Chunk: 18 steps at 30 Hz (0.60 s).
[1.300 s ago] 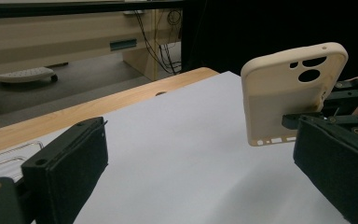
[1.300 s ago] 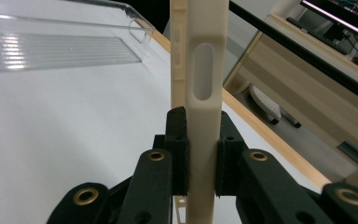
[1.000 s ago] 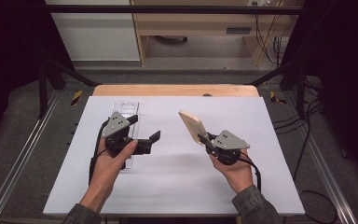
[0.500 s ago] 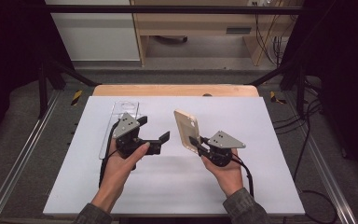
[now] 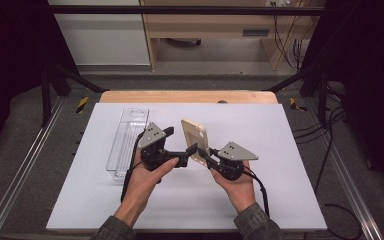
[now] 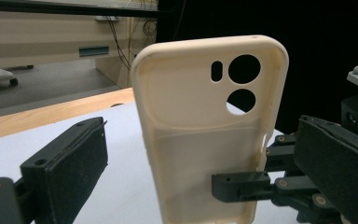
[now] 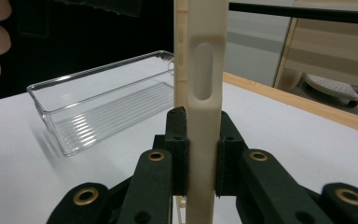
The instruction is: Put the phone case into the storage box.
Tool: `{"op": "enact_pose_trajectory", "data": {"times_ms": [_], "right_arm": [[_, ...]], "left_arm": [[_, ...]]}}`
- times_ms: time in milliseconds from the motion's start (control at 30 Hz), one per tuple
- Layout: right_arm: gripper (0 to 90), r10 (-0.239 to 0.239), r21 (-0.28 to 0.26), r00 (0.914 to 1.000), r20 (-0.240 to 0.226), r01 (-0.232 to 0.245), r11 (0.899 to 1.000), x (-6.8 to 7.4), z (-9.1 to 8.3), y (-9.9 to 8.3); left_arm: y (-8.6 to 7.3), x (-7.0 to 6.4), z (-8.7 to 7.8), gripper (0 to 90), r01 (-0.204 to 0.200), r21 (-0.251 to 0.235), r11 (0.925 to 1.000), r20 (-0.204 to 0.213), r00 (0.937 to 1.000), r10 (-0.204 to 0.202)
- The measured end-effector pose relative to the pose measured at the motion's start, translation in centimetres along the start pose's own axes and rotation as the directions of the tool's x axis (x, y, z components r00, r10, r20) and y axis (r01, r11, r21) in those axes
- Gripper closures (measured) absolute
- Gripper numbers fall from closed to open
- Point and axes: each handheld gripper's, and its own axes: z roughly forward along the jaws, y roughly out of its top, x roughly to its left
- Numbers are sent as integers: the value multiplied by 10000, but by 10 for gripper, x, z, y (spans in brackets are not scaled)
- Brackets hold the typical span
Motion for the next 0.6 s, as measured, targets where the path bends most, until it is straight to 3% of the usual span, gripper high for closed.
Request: {"op": "enact_pose_trajectory", "data": {"times_ms": [167,400,600], "right_arm": [[794,47,-95,9999,-144,-48,9999,5,1,1],[794,-23,-65,9994,-332,21,10000,14,5,1],[794,-13,8,9992,-401,13,10000,19,9,-1]], "left_arm": [[0,-2,4,24,18,-30,10000,27,10000,-18],[-1,1,6,15,245,-152,9996,-319,9992,-250],[0,0,7,14,323,-299,9990,-214,9992,-330]]}}
